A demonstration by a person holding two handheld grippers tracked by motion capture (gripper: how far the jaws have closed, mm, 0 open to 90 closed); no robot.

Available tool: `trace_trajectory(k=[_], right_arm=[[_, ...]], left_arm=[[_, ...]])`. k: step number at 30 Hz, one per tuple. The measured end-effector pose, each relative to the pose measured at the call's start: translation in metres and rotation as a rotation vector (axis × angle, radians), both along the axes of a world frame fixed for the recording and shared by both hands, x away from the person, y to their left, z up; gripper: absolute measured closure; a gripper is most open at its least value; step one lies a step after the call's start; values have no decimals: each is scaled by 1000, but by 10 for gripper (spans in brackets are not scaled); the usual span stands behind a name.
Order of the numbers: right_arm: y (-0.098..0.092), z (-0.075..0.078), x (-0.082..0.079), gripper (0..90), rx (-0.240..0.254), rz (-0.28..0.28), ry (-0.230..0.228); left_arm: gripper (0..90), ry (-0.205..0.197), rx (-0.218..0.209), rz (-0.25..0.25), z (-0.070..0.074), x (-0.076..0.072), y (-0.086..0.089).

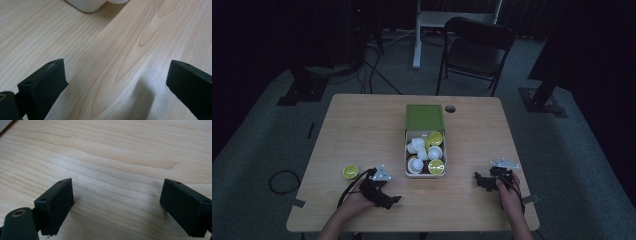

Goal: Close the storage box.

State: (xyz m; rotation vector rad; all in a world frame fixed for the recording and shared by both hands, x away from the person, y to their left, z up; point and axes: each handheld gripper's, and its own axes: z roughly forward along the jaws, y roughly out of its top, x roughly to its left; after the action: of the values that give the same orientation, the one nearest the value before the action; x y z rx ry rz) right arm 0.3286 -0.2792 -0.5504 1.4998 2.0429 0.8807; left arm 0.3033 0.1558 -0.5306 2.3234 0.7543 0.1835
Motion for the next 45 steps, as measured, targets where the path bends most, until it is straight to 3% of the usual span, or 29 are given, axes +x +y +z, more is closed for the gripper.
trace_trajectory(k=[6, 10, 20, 22, 26, 30, 33, 34, 36, 37, 40, 45], right_arm=[[2, 1, 0, 112, 19, 30, 6], [9, 3, -3, 112, 62, 78, 19], [24, 14, -7, 112, 95, 164, -15], [26, 15, -8, 112, 98, 166, -18], [33, 20, -9, 112, 113, 197, -34], [37, 23, -10, 112, 126, 226, -47], [41, 26, -10, 112, 149, 258, -62], [43, 27, -10, 112, 185, 284, -73], [44, 28, -11, 112, 203, 294, -79], [47, 29, -11, 112, 235, 316, -97], [50, 33, -13, 112, 279, 352, -124], [57, 37, -16, 112, 280, 382, -156]], left_arm=[[28, -8, -30, -7, 10, -1, -1], [28, -34, -47, 3, 18, -2, -2], [27, -34, -47, -62, 27, -5, -10], [28, -29, -34, -56, 27, -4, -13], [27, -28, -86, -38, 29, -2, -13], [28, -36, -102, -30, 31, -1, -13], [28, -45, -122, -23, 34, 0, -12], [28, -63, -118, -14, 35, 1, -12], [28, -68, -121, -9, 36, 1, -12], [28, -67, -134, -10, 36, 2, -12], [29, -98, -131, 16, 38, 4, -12], [30, -110, -135, 24, 39, 7, -13]])
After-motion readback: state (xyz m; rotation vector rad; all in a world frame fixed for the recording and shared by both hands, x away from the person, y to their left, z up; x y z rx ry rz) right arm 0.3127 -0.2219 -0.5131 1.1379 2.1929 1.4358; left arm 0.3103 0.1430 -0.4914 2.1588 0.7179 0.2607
